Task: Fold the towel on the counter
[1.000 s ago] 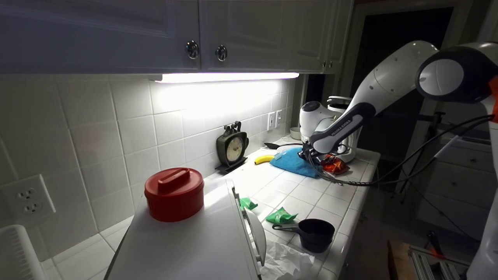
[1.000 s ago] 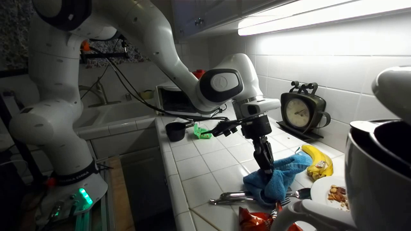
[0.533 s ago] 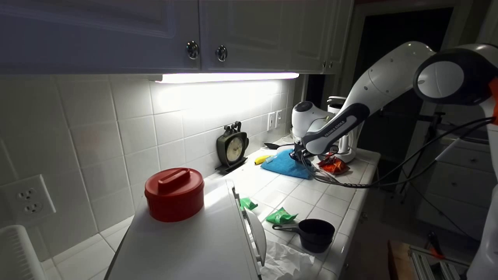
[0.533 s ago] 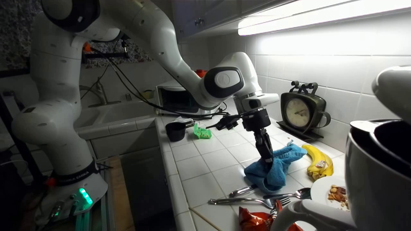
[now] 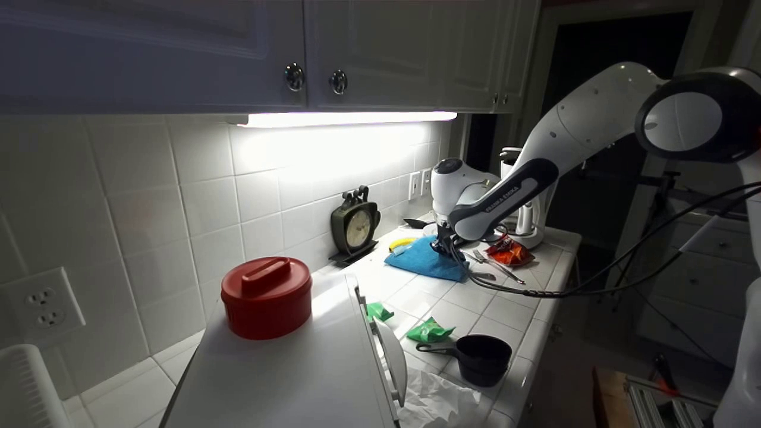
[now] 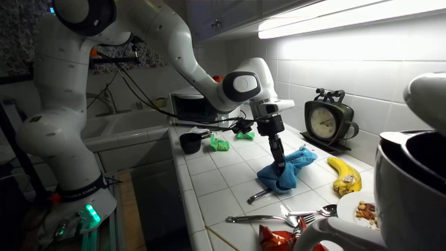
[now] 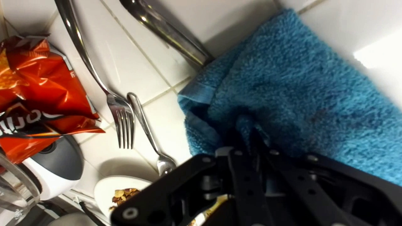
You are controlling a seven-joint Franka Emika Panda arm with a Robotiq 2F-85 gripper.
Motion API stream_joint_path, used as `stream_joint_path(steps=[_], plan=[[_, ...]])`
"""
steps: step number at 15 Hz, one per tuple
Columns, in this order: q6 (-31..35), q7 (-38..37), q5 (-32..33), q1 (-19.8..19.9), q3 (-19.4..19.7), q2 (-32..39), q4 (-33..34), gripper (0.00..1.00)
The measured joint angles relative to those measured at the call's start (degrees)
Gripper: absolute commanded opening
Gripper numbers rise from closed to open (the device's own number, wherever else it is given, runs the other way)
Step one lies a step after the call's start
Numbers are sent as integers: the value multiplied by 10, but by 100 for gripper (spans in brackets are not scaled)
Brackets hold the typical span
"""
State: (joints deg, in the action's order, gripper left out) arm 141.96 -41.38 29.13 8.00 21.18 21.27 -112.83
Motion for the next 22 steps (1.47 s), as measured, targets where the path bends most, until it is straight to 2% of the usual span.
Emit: stream_joint_path(steps=[5,6,7,8,11,16,18,22], plan=[[-43,28,-3,-16,-18,-9,1,6],[-53,37,-6,-18,-24,-11,1,32],[-62,47,-9,-19,-29,-12,1,33],[-72,56,-14,-20,-34,-14,1,39],[-88,83,-23,-21,-45,-30,-5,60],[-96,109,-23,-23,-53,-105,-44,95],[-97,123,-24,-22,-54,-137,-60,100],[-97,152,-24,-14,-57,-196,-86,100]])
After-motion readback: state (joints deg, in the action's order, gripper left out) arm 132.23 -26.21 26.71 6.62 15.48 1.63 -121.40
